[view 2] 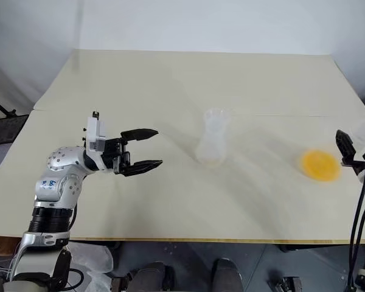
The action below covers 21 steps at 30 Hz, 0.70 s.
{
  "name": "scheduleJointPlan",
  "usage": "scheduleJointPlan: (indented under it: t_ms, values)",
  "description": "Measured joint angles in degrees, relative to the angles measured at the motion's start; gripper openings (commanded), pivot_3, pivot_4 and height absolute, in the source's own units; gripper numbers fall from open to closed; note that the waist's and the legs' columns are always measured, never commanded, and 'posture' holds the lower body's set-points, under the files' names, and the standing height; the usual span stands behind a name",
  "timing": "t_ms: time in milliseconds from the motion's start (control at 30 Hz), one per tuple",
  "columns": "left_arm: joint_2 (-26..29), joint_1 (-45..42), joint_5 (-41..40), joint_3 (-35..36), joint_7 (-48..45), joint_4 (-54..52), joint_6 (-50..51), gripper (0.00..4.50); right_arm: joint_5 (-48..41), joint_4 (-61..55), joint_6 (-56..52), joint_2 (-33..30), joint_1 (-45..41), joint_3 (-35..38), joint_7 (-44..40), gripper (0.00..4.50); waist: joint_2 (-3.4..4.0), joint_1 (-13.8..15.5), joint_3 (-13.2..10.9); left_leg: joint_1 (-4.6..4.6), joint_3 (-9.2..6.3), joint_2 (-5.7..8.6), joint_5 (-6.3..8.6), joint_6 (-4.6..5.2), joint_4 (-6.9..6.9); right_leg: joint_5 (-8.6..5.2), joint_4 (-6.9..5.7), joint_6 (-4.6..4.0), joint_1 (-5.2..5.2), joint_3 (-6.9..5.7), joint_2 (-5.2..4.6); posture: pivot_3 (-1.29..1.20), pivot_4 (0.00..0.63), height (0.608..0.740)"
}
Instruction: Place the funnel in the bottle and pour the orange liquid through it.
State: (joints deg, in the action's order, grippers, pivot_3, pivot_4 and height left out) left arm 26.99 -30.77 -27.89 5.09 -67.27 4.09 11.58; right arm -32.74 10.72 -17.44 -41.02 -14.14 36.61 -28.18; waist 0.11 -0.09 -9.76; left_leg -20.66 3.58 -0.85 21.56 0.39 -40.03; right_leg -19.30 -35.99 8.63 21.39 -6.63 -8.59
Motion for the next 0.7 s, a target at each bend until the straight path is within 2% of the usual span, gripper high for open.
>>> scheduleJointPlan:
  t_ms: [167,267,400,700]
  values:
    - [-0.01,0.0,0.0,-0.01,0.51,-0.84,-0.41,4.45,1.84,3.33,1.61,-0.31,-3.4,-1.9,-1.19,4.5,0.0,-0.06,0.0,-0.02,0.0,0.0,0.0,0.0,0.0,0.0,0.01,0.0,0.0,-0.02,0.0,0.0,0.15,0.74]
    - [0.0,0.11,0.0,-0.01,0.97,-1.01,-0.45,4.5,2.13,4.13,2.61,-0.31,-3.56,-1.93,-1.82,3.89,0.0,-0.07,0.0,-0.03,0.0,0.0,0.0,0.0,-0.01,0.0,0.01,0.0,0.0,-0.02,0.0,0.0,0.15,0.74]
    - [-0.01,1.0,0.0,-0.01,1.3,-1.2,-0.47,4.5,2.32,4.43,2.9,-0.33,-3.55,-2.01,-2.46,2.51,0.0,-0.13,0.0,-0.03,0.0,-0.01,0.0,0.0,0.0,0.0,0.01,0.0,0.01,-0.02,0.0,0.0,0.15,0.74]
    - [-0.01,1.16,0.0,-0.01,1.67,-1.16,-1.2,4.5,2.36,3.78,3.47,-0.31,-4.18,-2.8,-3.67,2.46,0.01,-0.12,-0.01,-0.05,0.01,-0.01,0.0,0.0,0.0,0.0,0.03,0.0,0.04,-0.01,-0.01,0.0,0.15,0.74]
